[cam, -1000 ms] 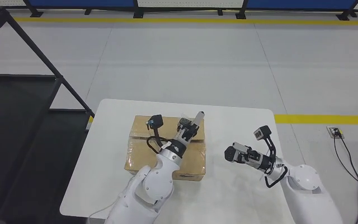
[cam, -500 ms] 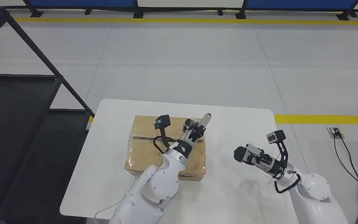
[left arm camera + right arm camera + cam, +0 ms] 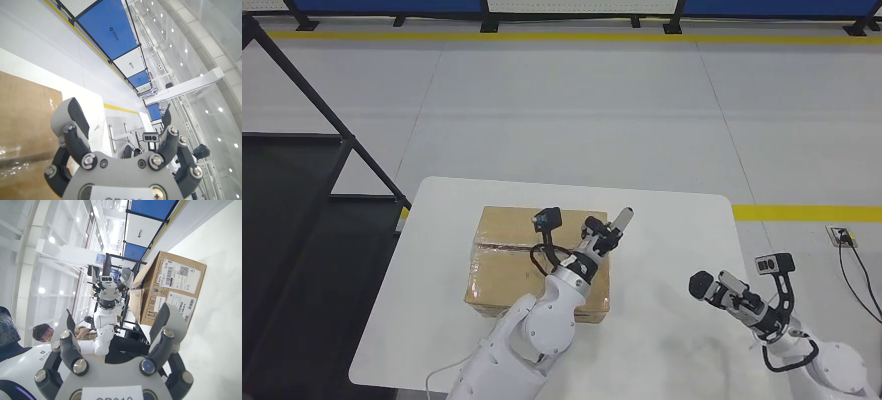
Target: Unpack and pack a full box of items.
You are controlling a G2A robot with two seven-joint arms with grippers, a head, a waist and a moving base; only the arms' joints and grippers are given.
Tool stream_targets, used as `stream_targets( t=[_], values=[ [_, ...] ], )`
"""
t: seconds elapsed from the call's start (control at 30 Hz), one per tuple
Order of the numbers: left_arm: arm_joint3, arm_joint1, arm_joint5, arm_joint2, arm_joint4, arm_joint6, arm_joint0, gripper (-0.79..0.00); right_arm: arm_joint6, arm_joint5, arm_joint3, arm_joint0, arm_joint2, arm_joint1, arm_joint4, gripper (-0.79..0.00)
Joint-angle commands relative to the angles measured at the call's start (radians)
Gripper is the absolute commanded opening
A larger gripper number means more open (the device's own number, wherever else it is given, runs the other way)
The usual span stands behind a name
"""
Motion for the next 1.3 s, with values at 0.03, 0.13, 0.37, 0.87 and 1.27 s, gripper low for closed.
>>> stream_targets(
  t=[0.03, 0.13, 0.37, 0.87, 1.27],
  values=[
    [0.013, -0.007, 0.002, 0.008, 0.006, -0.003, -0.002, 0.0, 0.004, -0.003, 0.009, 0.0, 0.001, 0.002, 0.008, 0.0],
    [0.024, -0.014, 0.002, 0.015, 0.012, -0.001, -0.001, 0.0, 0.01, -0.006, 0.02, 0.002, 0.003, 0.005, 0.013, 0.0],
    [0.005, -0.026, -0.016, 0.006, 0.019, 0.018, 0.003, 0.0, 0.027, -0.009, 0.044, 0.017, -0.003, 0.009, 0.027, 0.0],
    [-0.442, 0.037, -0.018, -0.497, -0.07, -0.04, 0.25, 0.0, 0.087, 0.072, 0.063, 0.262, -0.166, -0.003, 0.061, 0.0],
    [-0.462, 0.074, -0.108, -0.898, -0.311, -0.234, 0.496, 0.0, 0.055, 0.192, 0.13, 0.552, -0.502, -0.059, -0.126, 0.0]
  ],
)
